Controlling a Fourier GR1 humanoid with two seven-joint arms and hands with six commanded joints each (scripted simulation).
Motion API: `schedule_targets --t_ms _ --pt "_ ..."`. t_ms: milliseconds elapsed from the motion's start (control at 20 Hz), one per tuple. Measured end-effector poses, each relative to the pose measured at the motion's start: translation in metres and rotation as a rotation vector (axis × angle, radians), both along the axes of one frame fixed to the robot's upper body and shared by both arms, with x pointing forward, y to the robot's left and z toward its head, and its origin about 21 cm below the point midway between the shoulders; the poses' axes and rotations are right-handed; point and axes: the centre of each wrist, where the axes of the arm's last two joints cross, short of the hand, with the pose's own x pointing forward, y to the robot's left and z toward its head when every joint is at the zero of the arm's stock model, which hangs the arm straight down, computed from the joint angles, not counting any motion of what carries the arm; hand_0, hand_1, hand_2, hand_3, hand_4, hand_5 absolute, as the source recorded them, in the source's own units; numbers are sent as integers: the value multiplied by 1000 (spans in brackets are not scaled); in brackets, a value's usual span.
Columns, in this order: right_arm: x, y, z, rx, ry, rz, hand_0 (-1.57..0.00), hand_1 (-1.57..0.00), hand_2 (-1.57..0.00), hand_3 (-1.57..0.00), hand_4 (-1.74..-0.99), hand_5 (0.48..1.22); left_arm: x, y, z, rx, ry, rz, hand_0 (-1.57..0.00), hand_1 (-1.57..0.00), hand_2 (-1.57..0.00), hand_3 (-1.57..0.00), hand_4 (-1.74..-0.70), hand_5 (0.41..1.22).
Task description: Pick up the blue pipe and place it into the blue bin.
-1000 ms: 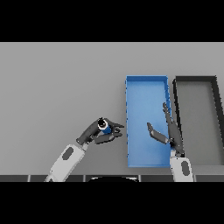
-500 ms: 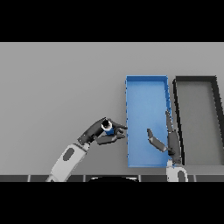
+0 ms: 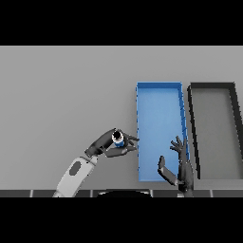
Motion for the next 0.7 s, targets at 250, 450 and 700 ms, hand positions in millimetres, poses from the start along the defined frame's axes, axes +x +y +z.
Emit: schedule_targets --t_ms 250,450,700 --pt "30 7 46 4 7 304 1 -9 -104 0 -1255 560 0 -3 0 8 5 -12 -1571 -1571 -1571 -1571 -1467 1221" --pt "56 26 82 -106 7 450 1 -3 -66 1 -1291 558 3 0 3 29 1 -6 -1571 -1571 -1571 -1571 -1467 1221" --pt "77 53 106 -172 0 605 1 0 -43 1 -1294 560 9 2 5 29 -5 -5 -1571 -1571 -1571 -1571 -1467 1221"
